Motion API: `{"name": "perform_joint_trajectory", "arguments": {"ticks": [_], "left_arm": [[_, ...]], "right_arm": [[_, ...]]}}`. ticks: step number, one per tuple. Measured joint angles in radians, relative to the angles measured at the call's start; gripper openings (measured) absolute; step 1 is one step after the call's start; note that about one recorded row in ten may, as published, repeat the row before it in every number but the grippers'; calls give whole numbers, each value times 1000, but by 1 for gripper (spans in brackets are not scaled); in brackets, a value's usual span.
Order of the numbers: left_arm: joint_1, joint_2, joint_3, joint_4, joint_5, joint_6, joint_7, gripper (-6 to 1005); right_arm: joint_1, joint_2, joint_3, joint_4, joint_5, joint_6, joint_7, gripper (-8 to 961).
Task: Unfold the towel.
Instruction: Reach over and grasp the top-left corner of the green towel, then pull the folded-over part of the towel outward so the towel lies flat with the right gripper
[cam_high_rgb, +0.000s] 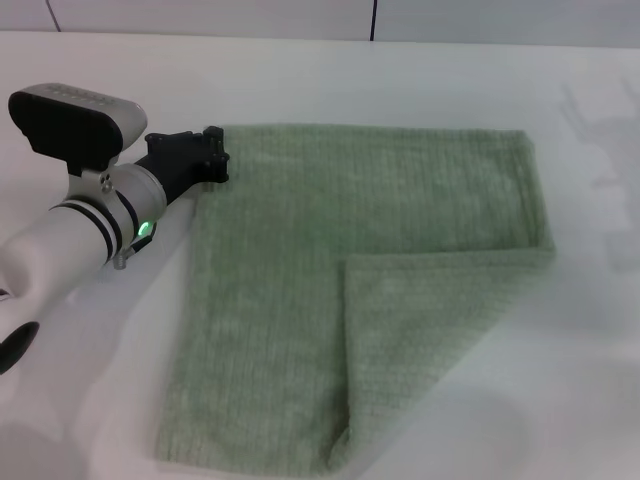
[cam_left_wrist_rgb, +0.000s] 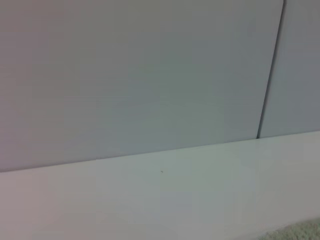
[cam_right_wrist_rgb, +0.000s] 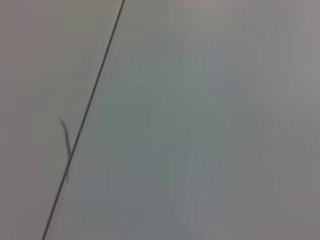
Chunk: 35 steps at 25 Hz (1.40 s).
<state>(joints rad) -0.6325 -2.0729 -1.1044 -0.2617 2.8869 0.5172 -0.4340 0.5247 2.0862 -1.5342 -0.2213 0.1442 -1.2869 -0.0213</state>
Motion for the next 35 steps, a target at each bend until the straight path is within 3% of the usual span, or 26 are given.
{"name": "perform_joint_trajectory", "arguments": {"ticks": [31,35], "left_arm": [[-35,-6,29,-1,0,-71,1,25],[-35,-6,29,-1,0,-71,1,27]], "right_arm": [[1,2,-7,-4,-3,0,5,730],[19,2,-8,-11,-3,41,134,727]]}}
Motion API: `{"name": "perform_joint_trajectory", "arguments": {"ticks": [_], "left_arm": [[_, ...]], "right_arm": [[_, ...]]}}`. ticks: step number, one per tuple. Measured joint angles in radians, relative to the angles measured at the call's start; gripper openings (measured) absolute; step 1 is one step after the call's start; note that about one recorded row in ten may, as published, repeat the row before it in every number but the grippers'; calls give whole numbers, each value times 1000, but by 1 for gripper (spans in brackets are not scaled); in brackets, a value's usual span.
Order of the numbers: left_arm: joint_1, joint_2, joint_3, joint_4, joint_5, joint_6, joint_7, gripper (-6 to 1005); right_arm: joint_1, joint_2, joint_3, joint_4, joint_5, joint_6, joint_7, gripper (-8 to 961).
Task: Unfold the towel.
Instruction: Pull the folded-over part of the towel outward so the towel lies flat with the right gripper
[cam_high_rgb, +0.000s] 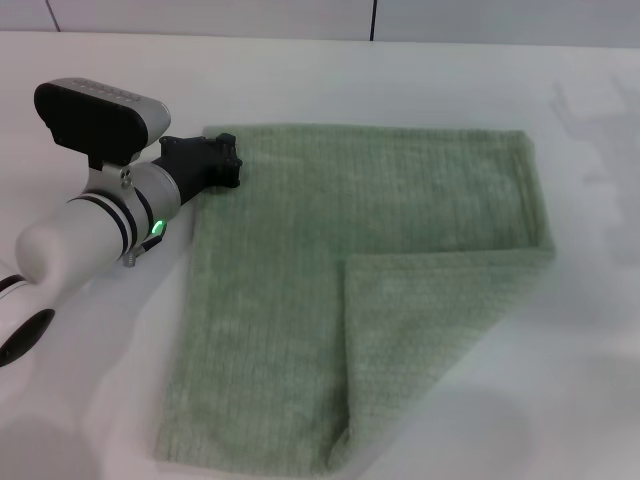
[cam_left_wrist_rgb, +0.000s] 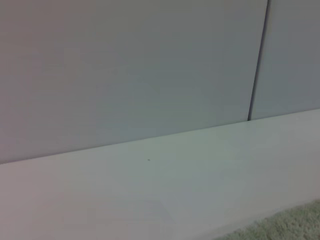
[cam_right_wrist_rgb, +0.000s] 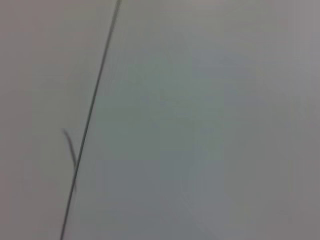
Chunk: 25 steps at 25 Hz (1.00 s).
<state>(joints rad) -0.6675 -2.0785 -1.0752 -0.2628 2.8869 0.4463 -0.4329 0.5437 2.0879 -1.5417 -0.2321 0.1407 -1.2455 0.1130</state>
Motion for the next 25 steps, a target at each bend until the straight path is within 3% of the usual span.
{"name": "perform_joint_trajectory", "arguments": {"ticks": [3,5,7,10,12,14,15,16,19,20,21,25], "left_arm": [[1,0,0,-2,0,0,0,29],[1,0,1,-2,0,0,0,30],[3,0,9,-5,0,-1,0,31],[3,0,11,-6,0,-1,0,32],[3,0,11,-6,0,-1,0,33],[3,0,12,-5,-1,-1,0,34],[2,0,12,-4,-4,-2,2,35],[2,0,12,-4,-4,-2,2,35],[2,0,12,-4,-5,-2,4,37],[2,0,12,-4,-5,-2,4,37],[1,0,12,-4,-5,-2,5,38],[0,0,11,-7,-6,-2,5,40]], "right_arm": [[18,-4,0,-7,-5,53,102,725],[43,-11,-1,-44,-60,181,243,723],[50,-13,-1,-66,-98,227,278,722],[63,-16,-2,-187,-320,454,424,720],[66,-16,-2,-217,-378,507,468,718],[87,-16,-5,-270,-525,633,611,716],[110,-18,-14,-295,-674,712,759,716],[110,-18,-14,-295,-674,712,759,715],[141,-27,-30,-307,-919,734,1022,713],[162,-40,-35,-308,-1073,703,1216,712],[162,-40,-35,-308,-1073,703,1216,711],[211,-77,-30,-299,-1355,546,1553,708]]}}
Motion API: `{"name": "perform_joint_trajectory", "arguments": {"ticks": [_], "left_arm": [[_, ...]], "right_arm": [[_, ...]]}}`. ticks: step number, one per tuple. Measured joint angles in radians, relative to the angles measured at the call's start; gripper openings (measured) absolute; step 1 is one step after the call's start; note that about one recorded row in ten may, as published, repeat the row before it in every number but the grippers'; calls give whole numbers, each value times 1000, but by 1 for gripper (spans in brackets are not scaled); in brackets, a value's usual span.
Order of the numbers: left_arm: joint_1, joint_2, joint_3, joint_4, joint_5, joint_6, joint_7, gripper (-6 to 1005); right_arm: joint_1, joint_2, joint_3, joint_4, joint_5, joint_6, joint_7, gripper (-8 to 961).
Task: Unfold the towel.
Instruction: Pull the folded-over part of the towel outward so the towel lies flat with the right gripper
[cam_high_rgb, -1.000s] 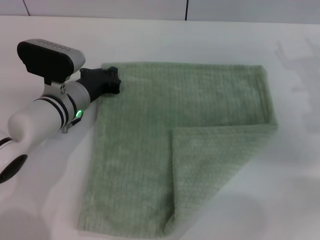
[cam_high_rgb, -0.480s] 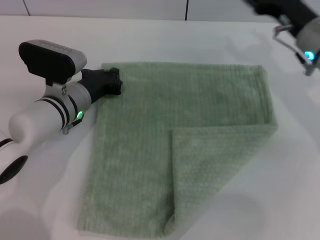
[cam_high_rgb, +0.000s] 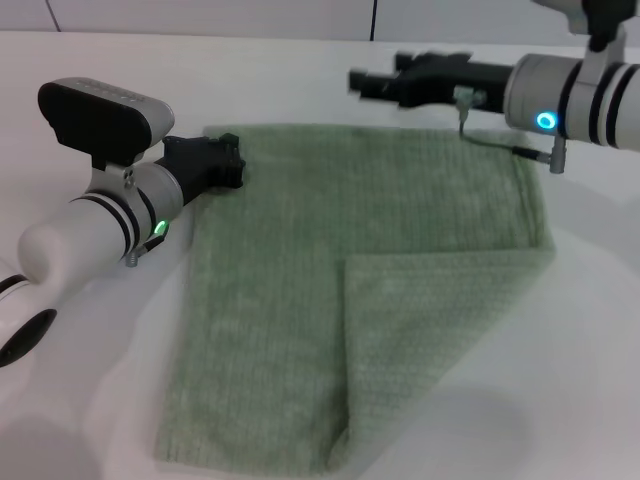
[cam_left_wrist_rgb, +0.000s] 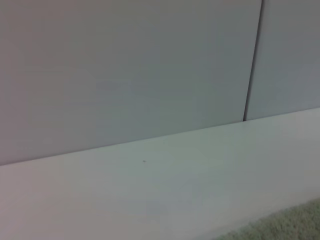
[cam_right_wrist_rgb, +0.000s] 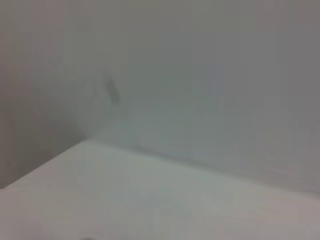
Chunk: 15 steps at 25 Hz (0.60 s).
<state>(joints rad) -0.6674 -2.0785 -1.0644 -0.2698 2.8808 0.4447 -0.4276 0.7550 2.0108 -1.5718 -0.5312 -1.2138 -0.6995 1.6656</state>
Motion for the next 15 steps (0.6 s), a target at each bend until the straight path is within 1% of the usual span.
{"name": "perform_joint_trajectory", "arguments": {"ticks": [2,4,5,6,7,8,12,14,15], "left_arm": [[-1,0,-2,0,0,0,1,41],[-1,0,-3,0,0,0,2,42],[-2,0,-4,0,0,0,3,42],[-2,0,-4,0,0,0,3,43],[-2,0,-5,0,0,0,3,43],[-2,0,-5,0,0,0,3,44],[-5,0,-2,0,0,0,4,46],[-5,0,-1,-1,0,0,4,47],[-5,0,-1,-1,0,0,4,47]], "right_arm": [[24,-12,7,1,-98,-75,90,707],[45,-20,25,1,-195,-149,154,705],[67,-26,47,2,-288,-220,210,704],[67,-26,47,2,-288,-220,210,704],[94,-32,74,5,-391,-293,277,703],[94,-32,74,5,-391,-293,277,702],[140,-40,125,6,-569,-413,381,699],[159,-45,149,6,-630,-469,405,697],[177,-48,166,5,-679,-523,420,697]]}}
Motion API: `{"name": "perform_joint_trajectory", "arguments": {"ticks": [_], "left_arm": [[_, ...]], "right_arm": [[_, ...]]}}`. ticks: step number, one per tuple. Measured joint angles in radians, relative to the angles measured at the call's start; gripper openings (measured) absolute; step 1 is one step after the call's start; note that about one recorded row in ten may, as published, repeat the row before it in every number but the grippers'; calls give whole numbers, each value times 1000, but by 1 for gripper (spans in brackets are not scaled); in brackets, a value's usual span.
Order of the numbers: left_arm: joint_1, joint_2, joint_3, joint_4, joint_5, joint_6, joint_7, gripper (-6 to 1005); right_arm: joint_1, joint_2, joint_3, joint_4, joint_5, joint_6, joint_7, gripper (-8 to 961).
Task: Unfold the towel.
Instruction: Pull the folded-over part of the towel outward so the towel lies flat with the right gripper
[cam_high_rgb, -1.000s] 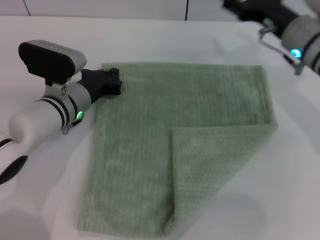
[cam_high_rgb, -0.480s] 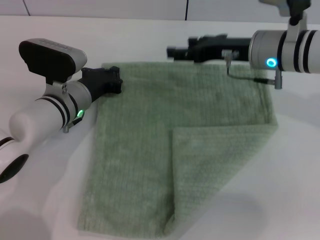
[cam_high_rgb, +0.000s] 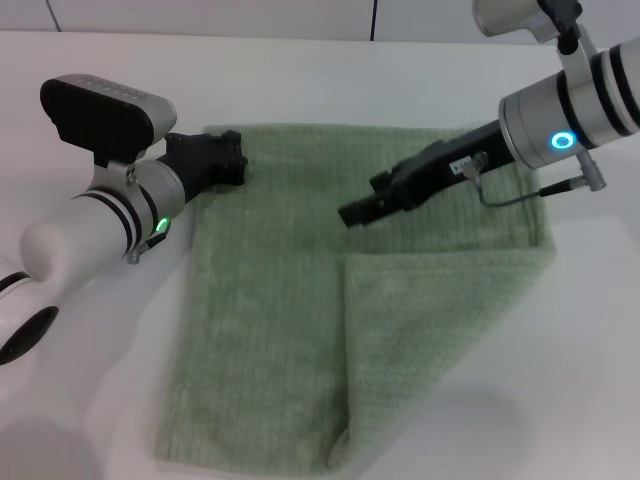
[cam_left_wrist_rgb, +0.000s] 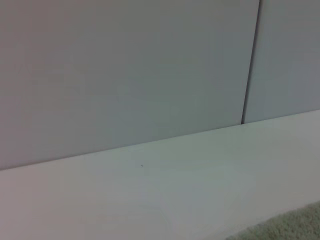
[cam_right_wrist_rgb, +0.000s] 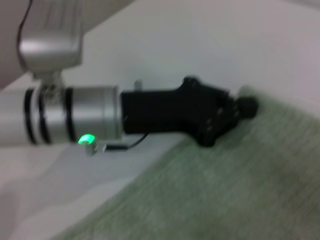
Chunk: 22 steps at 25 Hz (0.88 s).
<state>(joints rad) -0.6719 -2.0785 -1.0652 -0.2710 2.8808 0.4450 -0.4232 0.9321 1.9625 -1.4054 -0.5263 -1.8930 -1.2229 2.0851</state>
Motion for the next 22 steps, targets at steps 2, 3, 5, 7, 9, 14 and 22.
{"name": "perform_joint_trajectory", "arguments": {"ticks": [2,3,5,7,9,14,22], "left_arm": [[0,0,0,-1,0,0,0,48],[0,0,0,-1,0,0,0,49],[0,0,0,-1,0,0,0,50],[0,1,-2,-1,0,0,0,51],[0,1,-2,-1,0,0,0,52],[0,1,-3,-1,0,0,0,54],[0,2,-4,0,0,3,-3,58]], "right_arm": [[8,-2,7,0,-20,-22,7,695],[17,-3,13,0,-40,-41,15,694],[39,-6,17,0,-87,-76,38,693],[45,-6,17,0,-102,-82,45,691],[55,-5,12,0,-127,-94,57,690],[66,5,3,2,-157,-102,62,686],[67,55,3,2,-203,-53,60,680]]}}
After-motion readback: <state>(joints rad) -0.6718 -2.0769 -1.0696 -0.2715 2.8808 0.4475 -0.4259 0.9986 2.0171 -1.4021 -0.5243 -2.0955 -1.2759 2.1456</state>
